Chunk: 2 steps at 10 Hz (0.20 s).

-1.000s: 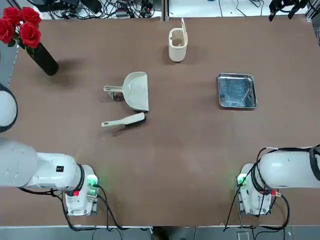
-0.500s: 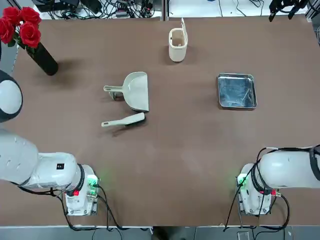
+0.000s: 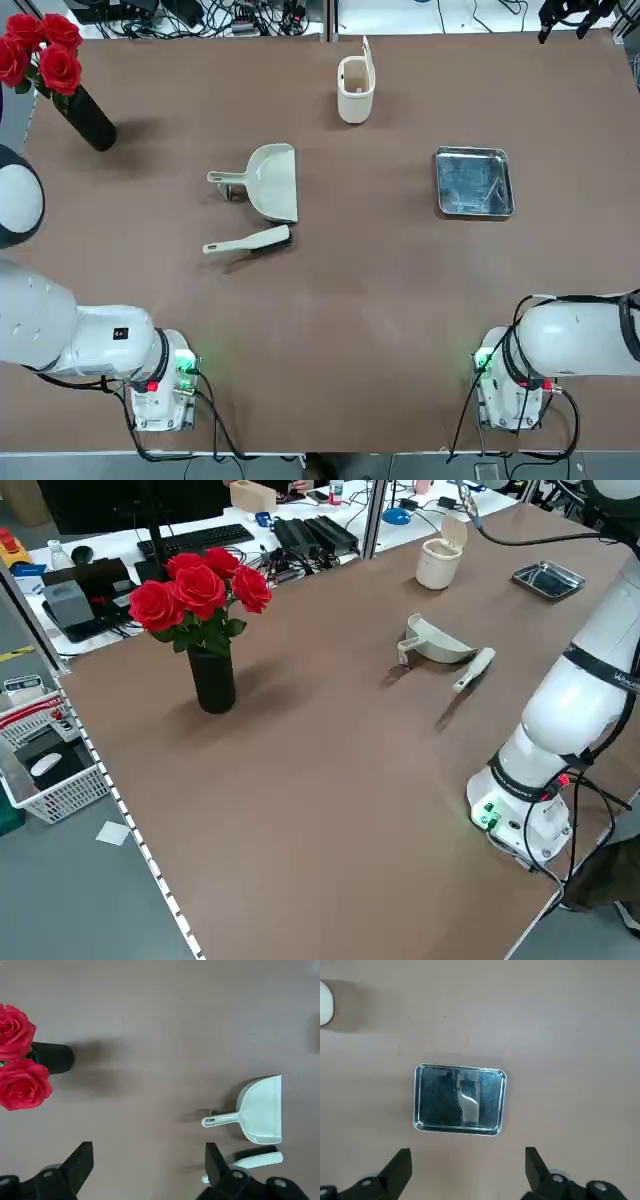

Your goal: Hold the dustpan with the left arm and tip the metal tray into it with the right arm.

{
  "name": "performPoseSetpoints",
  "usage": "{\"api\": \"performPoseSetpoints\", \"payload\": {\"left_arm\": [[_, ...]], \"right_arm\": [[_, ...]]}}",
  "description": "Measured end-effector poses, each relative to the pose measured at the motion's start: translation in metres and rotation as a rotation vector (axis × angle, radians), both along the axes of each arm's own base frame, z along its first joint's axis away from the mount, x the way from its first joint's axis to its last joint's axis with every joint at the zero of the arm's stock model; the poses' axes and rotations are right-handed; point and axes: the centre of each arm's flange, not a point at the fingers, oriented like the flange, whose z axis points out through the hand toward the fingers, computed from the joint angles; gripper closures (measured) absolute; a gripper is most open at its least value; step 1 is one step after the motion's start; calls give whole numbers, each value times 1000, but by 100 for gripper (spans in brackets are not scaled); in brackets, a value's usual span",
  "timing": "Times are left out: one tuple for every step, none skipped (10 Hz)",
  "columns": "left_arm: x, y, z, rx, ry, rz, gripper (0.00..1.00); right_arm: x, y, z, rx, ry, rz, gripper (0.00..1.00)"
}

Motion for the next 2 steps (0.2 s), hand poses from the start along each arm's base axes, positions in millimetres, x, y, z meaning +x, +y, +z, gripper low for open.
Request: {"api": "performPoseSetpoints", "payload": {"left_arm": [[0,-4,-1,-1,3,17,1],[0,-7,-2,-2,4,21,1]], "right_arm": [[0,0,0,0,-1,0,0],[0,0,0,0,-1,0,0]]}}
